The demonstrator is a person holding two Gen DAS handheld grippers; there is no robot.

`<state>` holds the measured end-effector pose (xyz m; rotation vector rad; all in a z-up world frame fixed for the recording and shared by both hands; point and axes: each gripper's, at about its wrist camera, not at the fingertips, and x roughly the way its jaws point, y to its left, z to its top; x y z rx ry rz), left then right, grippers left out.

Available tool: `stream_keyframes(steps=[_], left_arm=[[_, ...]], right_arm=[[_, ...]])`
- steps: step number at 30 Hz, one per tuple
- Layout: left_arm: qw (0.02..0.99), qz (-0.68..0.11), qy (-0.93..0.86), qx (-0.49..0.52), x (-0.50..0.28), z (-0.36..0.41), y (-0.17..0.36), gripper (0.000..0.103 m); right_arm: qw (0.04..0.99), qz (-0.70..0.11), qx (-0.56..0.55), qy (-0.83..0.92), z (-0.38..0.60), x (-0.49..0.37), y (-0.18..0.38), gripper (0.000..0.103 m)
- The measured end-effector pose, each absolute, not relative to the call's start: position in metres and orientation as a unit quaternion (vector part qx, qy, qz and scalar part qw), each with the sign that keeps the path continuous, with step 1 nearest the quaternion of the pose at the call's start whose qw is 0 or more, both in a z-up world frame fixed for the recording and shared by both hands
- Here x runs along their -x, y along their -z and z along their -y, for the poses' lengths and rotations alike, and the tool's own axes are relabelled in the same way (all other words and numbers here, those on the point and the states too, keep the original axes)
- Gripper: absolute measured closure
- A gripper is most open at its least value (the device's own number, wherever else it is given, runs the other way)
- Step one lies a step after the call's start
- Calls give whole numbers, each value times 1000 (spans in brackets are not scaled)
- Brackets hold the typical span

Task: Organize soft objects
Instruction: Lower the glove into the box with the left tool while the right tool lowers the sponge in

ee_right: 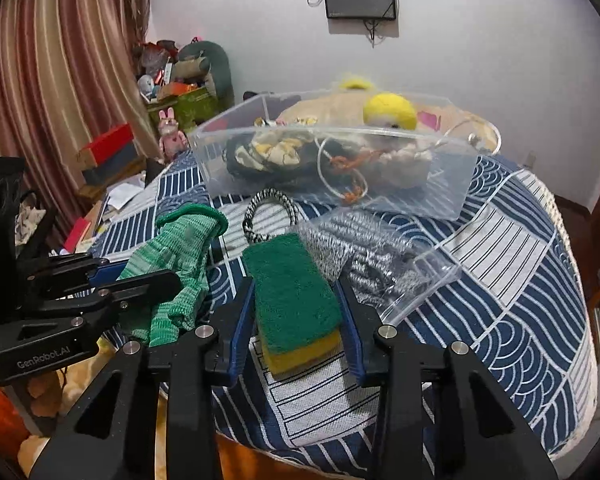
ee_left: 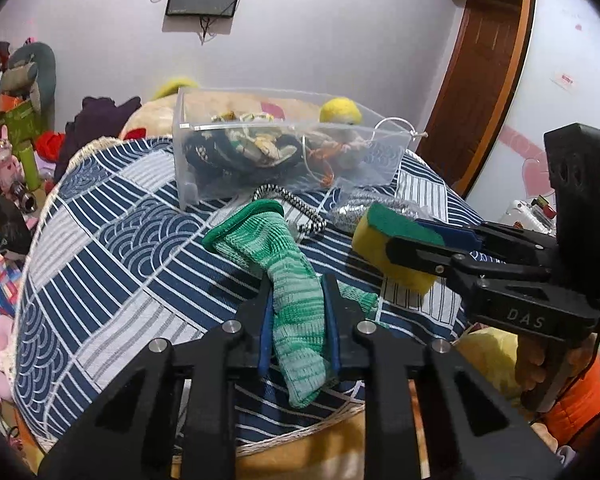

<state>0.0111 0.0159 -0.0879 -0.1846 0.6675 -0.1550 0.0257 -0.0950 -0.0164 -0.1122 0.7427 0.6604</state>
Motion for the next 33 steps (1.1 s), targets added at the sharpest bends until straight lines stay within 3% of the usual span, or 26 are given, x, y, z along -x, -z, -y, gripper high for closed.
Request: stream_keyframes(steps=[33], left_arm=[[980,-194,-3,40,-75,-50,-4,81]], right_arm=[[932,-236,15,-273,101,-71,-66,67]])
